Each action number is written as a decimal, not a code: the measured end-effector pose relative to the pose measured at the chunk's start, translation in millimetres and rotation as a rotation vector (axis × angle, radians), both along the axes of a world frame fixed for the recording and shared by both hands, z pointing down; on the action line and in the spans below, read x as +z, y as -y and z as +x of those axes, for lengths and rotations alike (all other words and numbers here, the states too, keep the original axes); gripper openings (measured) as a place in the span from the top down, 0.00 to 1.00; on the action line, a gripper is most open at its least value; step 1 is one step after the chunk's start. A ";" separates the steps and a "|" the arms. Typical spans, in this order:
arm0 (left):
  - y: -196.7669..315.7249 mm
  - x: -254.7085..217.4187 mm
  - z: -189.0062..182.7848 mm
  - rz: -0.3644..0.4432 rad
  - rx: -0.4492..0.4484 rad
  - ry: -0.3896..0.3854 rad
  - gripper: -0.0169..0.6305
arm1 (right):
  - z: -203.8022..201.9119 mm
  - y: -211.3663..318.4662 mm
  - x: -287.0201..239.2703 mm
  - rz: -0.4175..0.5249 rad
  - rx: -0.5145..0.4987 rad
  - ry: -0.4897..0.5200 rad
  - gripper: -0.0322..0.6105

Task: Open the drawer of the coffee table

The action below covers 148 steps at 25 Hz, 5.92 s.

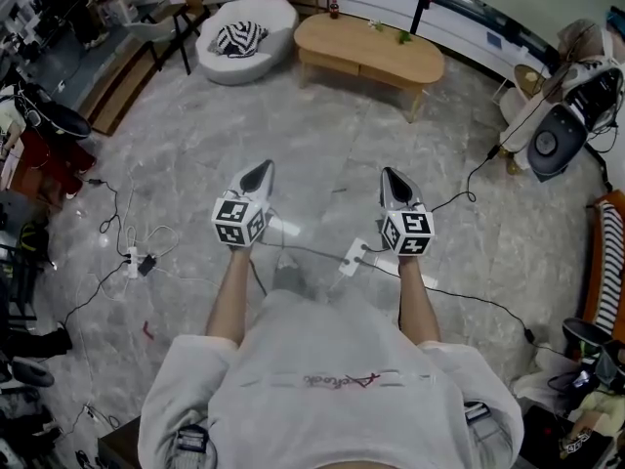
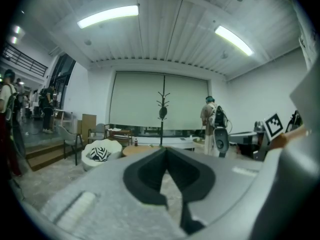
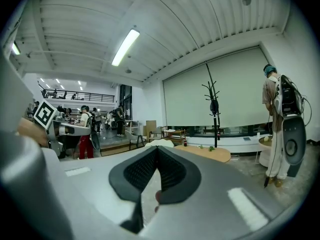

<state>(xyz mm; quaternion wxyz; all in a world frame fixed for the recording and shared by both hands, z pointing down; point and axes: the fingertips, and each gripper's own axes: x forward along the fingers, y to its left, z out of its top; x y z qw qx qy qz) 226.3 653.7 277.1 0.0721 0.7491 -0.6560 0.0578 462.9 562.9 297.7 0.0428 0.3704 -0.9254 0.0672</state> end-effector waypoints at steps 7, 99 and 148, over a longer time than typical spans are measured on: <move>8.4 12.9 -8.1 -0.013 0.001 0.003 0.97 | -1.0 10.9 14.2 -0.015 0.014 0.003 0.94; 651.8 25.6 -382.2 -0.081 0.089 -0.028 0.97 | -385.0 648.0 25.7 -0.069 0.037 -0.054 0.94; 995.7 103.0 -459.8 -0.202 0.254 -0.136 0.97 | -501.9 937.2 86.5 -0.195 0.099 -0.147 0.94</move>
